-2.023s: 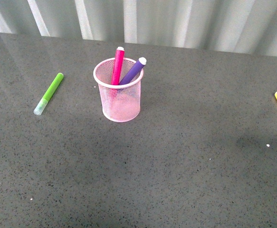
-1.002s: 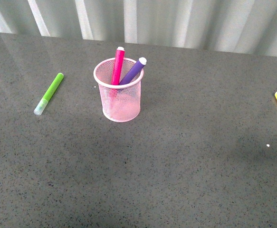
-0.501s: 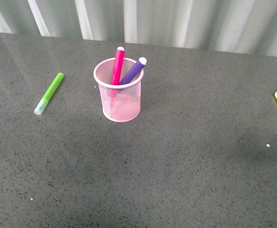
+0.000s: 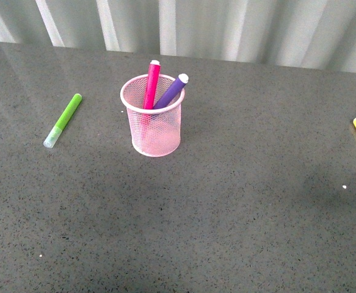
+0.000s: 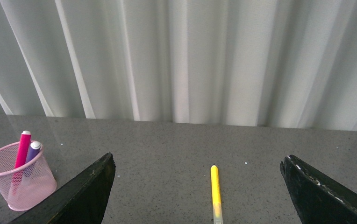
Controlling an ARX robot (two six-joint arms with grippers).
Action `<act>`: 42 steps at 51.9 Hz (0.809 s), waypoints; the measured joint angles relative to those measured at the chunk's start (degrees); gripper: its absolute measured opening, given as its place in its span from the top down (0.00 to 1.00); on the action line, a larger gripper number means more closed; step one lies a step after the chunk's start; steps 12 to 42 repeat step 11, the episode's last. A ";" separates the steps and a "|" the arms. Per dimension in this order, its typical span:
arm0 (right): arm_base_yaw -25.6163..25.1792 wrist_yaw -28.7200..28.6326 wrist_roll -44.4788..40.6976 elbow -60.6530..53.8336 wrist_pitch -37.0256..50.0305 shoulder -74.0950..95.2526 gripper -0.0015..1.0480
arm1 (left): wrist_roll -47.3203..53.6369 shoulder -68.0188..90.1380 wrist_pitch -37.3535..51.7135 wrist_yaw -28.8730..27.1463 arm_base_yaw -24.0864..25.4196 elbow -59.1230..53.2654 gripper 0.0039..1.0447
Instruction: Insert purple and pink pens into pink cup
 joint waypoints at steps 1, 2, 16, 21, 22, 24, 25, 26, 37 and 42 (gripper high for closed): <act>0.00 0.00 0.00 0.00 0.00 0.00 0.07 | 0.02 0.00 0.00 -0.02 0.00 0.00 0.06; 0.00 0.00 0.00 0.00 0.00 0.00 0.07 | 0.02 0.00 0.00 -0.02 0.00 0.00 0.06; 0.00 0.00 0.00 0.00 0.00 0.00 0.07 | 0.02 0.00 0.00 0.00 0.00 0.00 0.06; 0.00 0.00 0.00 0.00 0.00 0.00 0.07 | 0.02 0.00 0.00 0.00 0.00 0.00 0.06; 0.00 0.00 0.00 0.00 0.00 0.00 0.07 | 0.02 0.00 0.00 0.00 0.00 0.00 0.06; 0.00 0.00 0.00 0.00 0.00 0.00 0.07 | 0.02 0.00 0.00 0.00 0.00 0.00 0.06; 0.00 0.00 0.00 0.00 0.00 0.00 0.07 | 0.02 0.00 0.00 0.00 0.00 0.00 0.06; 0.00 0.00 0.00 0.00 0.00 0.00 0.07 | 0.02 0.00 0.00 0.00 0.00 0.00 0.06; 0.00 0.00 0.00 0.00 0.00 0.00 0.07 | 0.02 0.00 0.00 0.00 0.00 0.00 0.06; 0.00 0.00 0.00 0.00 0.00 0.00 0.07 | 0.02 0.00 0.00 0.00 0.00 0.00 0.06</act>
